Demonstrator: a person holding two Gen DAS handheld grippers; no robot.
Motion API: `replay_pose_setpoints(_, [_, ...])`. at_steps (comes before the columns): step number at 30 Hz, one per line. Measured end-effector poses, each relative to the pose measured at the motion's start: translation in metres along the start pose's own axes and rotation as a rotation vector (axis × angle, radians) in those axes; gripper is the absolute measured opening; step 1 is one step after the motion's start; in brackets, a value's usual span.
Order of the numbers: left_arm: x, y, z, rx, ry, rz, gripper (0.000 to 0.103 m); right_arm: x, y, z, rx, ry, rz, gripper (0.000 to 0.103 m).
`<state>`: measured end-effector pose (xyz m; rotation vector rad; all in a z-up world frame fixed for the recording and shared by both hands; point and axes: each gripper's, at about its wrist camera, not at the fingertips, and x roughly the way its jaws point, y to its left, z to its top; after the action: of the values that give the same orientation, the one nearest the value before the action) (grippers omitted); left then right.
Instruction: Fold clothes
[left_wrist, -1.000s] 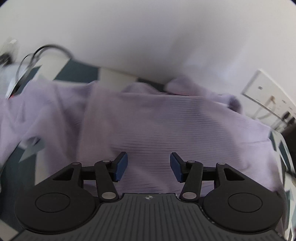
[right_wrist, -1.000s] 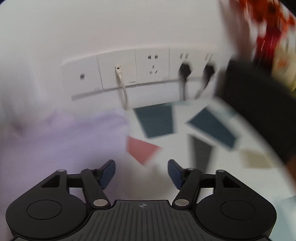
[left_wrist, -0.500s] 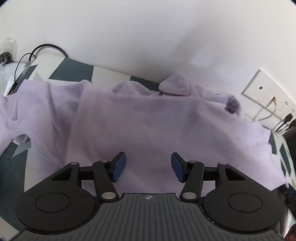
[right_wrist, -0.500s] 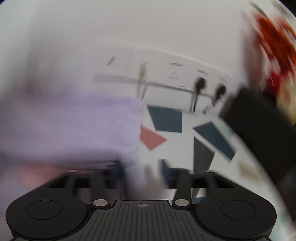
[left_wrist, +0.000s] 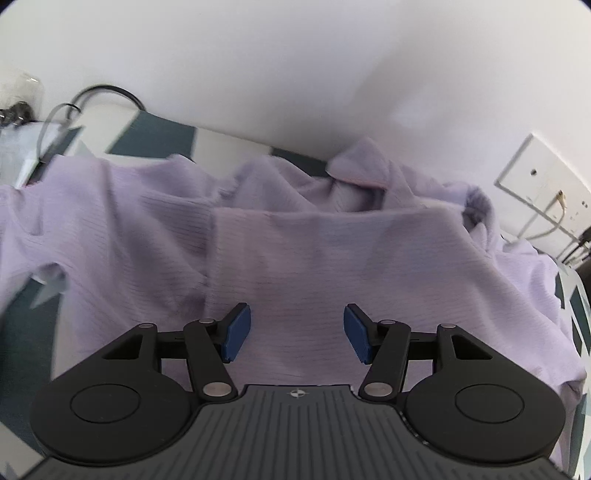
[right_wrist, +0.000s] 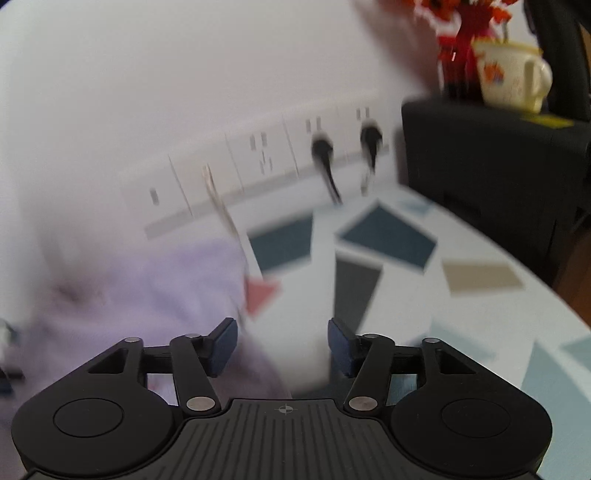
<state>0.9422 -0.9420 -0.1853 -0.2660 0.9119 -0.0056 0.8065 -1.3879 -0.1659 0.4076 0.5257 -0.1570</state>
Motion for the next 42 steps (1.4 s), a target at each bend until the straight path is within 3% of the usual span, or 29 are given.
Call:
replay_pose_setpoints(2, [-0.006, 0.012, 0.005, -0.028, -0.038, 0.020, 0.066, 0.002, 0.002, 0.018, 0.018, -0.025, 0.040, 0.056])
replay_pose_setpoints(5, [-0.014, 0.029, 0.012, -0.074, -0.091, 0.049, 0.069, 0.034, 0.019, 0.039, -0.011, -0.002, 0.096, 0.056])
replay_pose_setpoints(8, [0.002, 0.044, 0.032, -0.145, -0.078, 0.030, 0.072, 0.079, 0.036, 0.051, -0.006, 0.065, 0.167, 0.056])
replay_pose_setpoints(10, [0.018, 0.050, 0.043, -0.179, -0.047, 0.003, 0.073, 0.106, 0.039, 0.055, 0.083, 0.111, 0.202, 0.058])
replay_pose_setpoints(12, [0.027, 0.050, 0.045, -0.199, -0.033, -0.016, 0.072, 0.131, 0.046, 0.054, 0.128, 0.149, 0.172, 0.057])
replay_pose_setpoints(13, [0.029, 0.049, 0.044, -0.199, -0.036, -0.023, 0.071, 0.139, 0.054, 0.053, 0.090, 0.164, 0.142, 0.057])
replay_pose_setpoints(14, [0.027, 0.047, 0.043, -0.187, -0.046, -0.028, 0.067, 0.148, 0.062, 0.053, 0.051, 0.179, 0.111, 0.056])
replay_pose_setpoints(15, [0.025, 0.044, 0.042, -0.176, -0.057, -0.032, 0.045, 0.156, 0.070, 0.052, 0.014, 0.193, 0.081, 0.056])
replay_pose_setpoints(17, [0.021, 0.039, 0.039, -0.153, -0.078, -0.040, 0.020, 0.165, 0.079, 0.046, -0.032, 0.224, 0.037, 0.053])
replay_pose_setpoints(19, [0.015, 0.033, 0.036, -0.118, -0.110, -0.044, 0.011, 0.173, 0.083, 0.041, -0.048, 0.249, 0.014, 0.044])
replay_pose_setpoints(25, [-0.005, 0.018, 0.038, -0.060, -0.229, -0.032, 0.005, 0.185, 0.076, 0.037, -0.018, 0.224, 0.005, 0.010])
replay_pose_setpoints(28, [-0.017, 0.012, 0.045, -0.052, -0.295, -0.040, 0.005, 0.169, 0.070, 0.043, 0.033, 0.132, 0.001, 0.007])
replay_pose_setpoints(31, [-0.009, 0.001, 0.060, -0.020, -0.288, -0.049, 0.005, 0.146, 0.066, 0.060, 0.063, -0.012, -0.024, 0.007])
replay_pose_setpoints(36, [0.037, -0.002, 0.065, -0.035, -0.204, 0.017, 0.005, 0.180, 0.060, 0.060, 0.043, 0.053, -0.089, 0.007])
replay_pose_setpoints(38, [0.051, -0.007, 0.059, 0.020, -0.186, 0.053, 0.007, 0.190, 0.059, 0.054, 0.008, 0.067, -0.109, 0.007])
replay_pose_setpoints(40, [0.056, -0.012, 0.057, 0.061, -0.182, 0.113, 0.020, 0.195, 0.056, 0.047, -0.006, 0.073, -0.120, 0.011])
replay_pose_setpoints(41, [0.056, -0.014, 0.056, 0.075, -0.185, 0.149, 0.041, 0.192, 0.056, 0.047, -0.001, 0.067, -0.132, 0.013])
replay_pose_setpoints(42, [0.055, -0.014, 0.057, 0.079, -0.191, 0.181, 0.063, 0.188, 0.056, 0.046, 0.003, 0.060, -0.144, 0.029])
